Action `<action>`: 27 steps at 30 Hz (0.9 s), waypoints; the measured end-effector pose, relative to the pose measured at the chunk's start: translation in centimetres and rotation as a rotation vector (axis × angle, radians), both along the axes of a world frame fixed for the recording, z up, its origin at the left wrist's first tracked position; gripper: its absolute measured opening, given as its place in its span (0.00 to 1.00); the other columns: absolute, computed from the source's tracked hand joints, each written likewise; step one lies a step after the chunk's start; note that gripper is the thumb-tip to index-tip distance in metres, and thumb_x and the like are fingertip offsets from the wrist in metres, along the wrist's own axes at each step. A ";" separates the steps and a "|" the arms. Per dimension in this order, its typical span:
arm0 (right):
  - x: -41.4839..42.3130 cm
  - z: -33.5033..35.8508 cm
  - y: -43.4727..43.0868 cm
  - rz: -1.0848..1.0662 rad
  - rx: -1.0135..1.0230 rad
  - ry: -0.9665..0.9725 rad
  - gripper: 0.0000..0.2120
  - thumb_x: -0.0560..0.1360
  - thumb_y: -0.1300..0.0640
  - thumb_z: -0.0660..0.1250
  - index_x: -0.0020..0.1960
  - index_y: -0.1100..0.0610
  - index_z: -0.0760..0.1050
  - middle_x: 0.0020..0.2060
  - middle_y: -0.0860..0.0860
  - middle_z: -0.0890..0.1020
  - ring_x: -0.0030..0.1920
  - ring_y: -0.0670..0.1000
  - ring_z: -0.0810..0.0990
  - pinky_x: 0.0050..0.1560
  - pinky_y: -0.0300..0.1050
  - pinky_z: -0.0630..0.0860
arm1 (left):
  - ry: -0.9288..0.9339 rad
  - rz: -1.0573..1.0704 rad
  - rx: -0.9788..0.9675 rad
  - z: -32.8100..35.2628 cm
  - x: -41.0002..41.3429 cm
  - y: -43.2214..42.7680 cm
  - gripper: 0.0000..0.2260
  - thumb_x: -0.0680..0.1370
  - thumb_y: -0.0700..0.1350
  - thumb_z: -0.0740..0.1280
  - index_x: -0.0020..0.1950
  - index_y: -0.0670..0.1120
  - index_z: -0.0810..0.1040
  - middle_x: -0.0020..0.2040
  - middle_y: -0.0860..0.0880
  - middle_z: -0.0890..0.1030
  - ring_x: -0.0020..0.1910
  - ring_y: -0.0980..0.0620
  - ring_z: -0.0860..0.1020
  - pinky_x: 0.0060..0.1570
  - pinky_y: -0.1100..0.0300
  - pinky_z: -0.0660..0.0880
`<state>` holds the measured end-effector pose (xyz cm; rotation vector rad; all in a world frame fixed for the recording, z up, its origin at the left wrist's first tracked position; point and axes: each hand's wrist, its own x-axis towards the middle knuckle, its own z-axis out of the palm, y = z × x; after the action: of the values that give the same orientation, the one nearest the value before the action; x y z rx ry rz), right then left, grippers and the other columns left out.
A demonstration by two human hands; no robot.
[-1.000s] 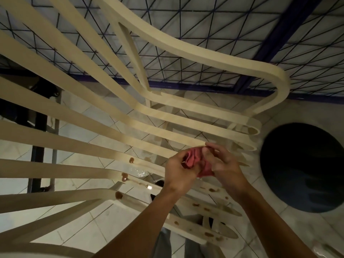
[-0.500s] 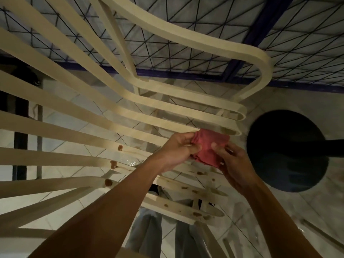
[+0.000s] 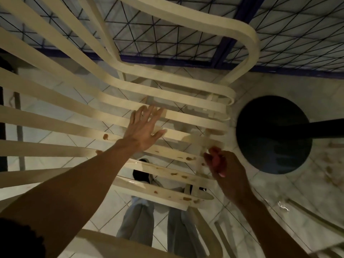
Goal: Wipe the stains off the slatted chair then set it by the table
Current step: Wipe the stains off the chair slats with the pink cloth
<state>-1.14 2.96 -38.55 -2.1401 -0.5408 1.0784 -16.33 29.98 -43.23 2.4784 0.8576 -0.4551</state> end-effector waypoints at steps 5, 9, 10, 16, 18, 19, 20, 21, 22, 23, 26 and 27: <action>0.2 -0.1 0.0 0.078 -0.007 -0.021 0.22 0.73 0.49 0.72 0.65 0.43 0.71 0.61 0.42 0.77 0.60 0.43 0.78 0.58 0.41 0.77 | 0.103 -0.064 -0.003 -1.0 -0.8 0.6 0.37 0.78 0.69 0.52 0.80 0.59 0.36 0.79 0.52 0.30 0.78 0.45 0.34 0.74 0.41 0.34; 1.0 -0.1 -0.6 0.088 -0.021 0.021 0.27 0.69 0.41 0.71 0.65 0.46 0.74 0.64 0.44 0.76 0.63 0.42 0.75 0.55 0.31 0.75 | 0.114 -0.065 -0.048 -1.4 -0.9 0.6 0.38 0.78 0.69 0.52 0.78 0.60 0.33 0.77 0.54 0.26 0.77 0.47 0.30 0.75 0.39 0.35; 1.2 -0.1 -0.5 0.096 -0.026 0.016 0.26 0.67 0.41 0.73 0.63 0.45 0.75 0.62 0.44 0.77 0.63 0.43 0.76 0.54 0.30 0.75 | 0.109 -0.064 -0.056 -1.4 -0.9 0.5 0.38 0.78 0.69 0.52 0.78 0.61 0.32 0.76 0.54 0.26 0.77 0.47 0.29 0.74 0.39 0.35; 1.9 -0.3 1.2 0.208 -0.191 -0.021 0.22 0.71 0.60 0.76 0.59 0.44 0.71 0.48 0.35 0.76 0.49 0.38 0.76 0.45 0.27 0.70 | 0.115 -0.066 -0.094 -1.4 -0.9 0.5 0.37 0.79 0.69 0.51 0.77 0.62 0.30 0.75 0.55 0.23 0.76 0.47 0.27 0.74 0.39 0.34; 1.9 -0.5 1.5 0.250 -0.215 -0.048 0.28 0.73 0.58 0.74 0.68 0.42 0.69 0.52 0.37 0.75 0.54 0.41 0.74 0.53 0.33 0.70 | 0.118 -0.073 -0.095 -1.5 -0.9 0.5 0.37 0.79 0.69 0.51 0.77 0.61 0.29 0.75 0.55 0.23 0.75 0.47 0.26 0.74 0.39 0.34; 1.9 -0.5 1.6 0.273 -0.227 -0.045 0.30 0.74 0.58 0.73 0.72 0.42 0.68 0.55 0.39 0.75 0.57 0.42 0.73 0.56 0.35 0.69 | 0.121 -0.077 -0.095 -1.5 -0.9 0.5 0.37 0.79 0.69 0.50 0.77 0.61 0.29 0.75 0.54 0.23 0.75 0.47 0.25 0.73 0.39 0.33; 2.0 -0.5 1.7 0.282 -0.231 -0.032 0.29 0.75 0.59 0.73 0.72 0.44 0.68 0.58 0.42 0.75 0.59 0.43 0.73 0.57 0.34 0.68 | 0.122 -0.078 -0.098 -1.5 -0.9 0.5 0.37 0.79 0.69 0.50 0.77 0.61 0.29 0.75 0.54 0.22 0.74 0.46 0.25 0.73 0.38 0.33; 2.2 -0.6 1.8 0.281 -0.231 -0.022 0.27 0.75 0.60 0.72 0.71 0.47 0.71 0.59 0.44 0.76 0.61 0.44 0.73 0.56 0.30 0.67 | 0.121 -0.078 -0.101 -1.5 -0.9 0.4 0.37 0.79 0.69 0.50 0.77 0.61 0.29 0.75 0.54 0.23 0.74 0.46 0.25 0.73 0.38 0.33; 2.3 -0.7 2.0 0.281 -0.227 -0.023 0.24 0.75 0.62 0.72 0.68 0.48 0.73 0.60 0.45 0.77 0.61 0.45 0.74 0.54 0.26 0.67 | 0.119 -0.079 -0.100 -1.6 -0.9 0.4 0.37 0.79 0.68 0.50 0.77 0.61 0.28 0.75 0.53 0.22 0.74 0.46 0.24 0.73 0.38 0.33; 2.3 -0.8 2.2 0.294 -0.225 -0.029 0.22 0.75 0.63 0.71 0.65 0.48 0.75 0.58 0.45 0.77 0.61 0.45 0.75 0.51 0.25 0.67 | 0.122 -0.082 -0.098 -1.6 -0.8 0.4 0.37 0.79 0.68 0.50 0.76 0.60 0.28 0.75 0.53 0.22 0.74 0.46 0.24 0.73 0.38 0.33; 1.8 -1.2 3.4 0.354 -0.216 -0.064 0.18 0.74 0.61 0.71 0.61 0.47 0.76 0.56 0.46 0.79 0.60 0.50 0.77 0.58 0.39 0.75 | 0.135 -0.089 -0.099 -1.7 -0.8 0.3 0.37 0.79 0.68 0.49 0.76 0.60 0.27 0.74 0.53 0.22 0.74 0.45 0.24 0.73 0.37 0.33; 1.6 -1.3 3.8 0.371 -0.241 -0.085 0.17 0.75 0.60 0.70 0.61 0.47 0.77 0.56 0.47 0.79 0.59 0.50 0.78 0.60 0.47 0.76 | 0.138 -0.089 -0.101 -1.7 -0.8 0.3 0.37 0.79 0.68 0.49 0.76 0.60 0.27 0.74 0.52 0.22 0.74 0.45 0.24 0.73 0.37 0.33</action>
<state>0.46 6.77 -39.81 -2.3609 -0.9153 1.3110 -17.15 30.31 -44.91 2.4209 0.7592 -0.6904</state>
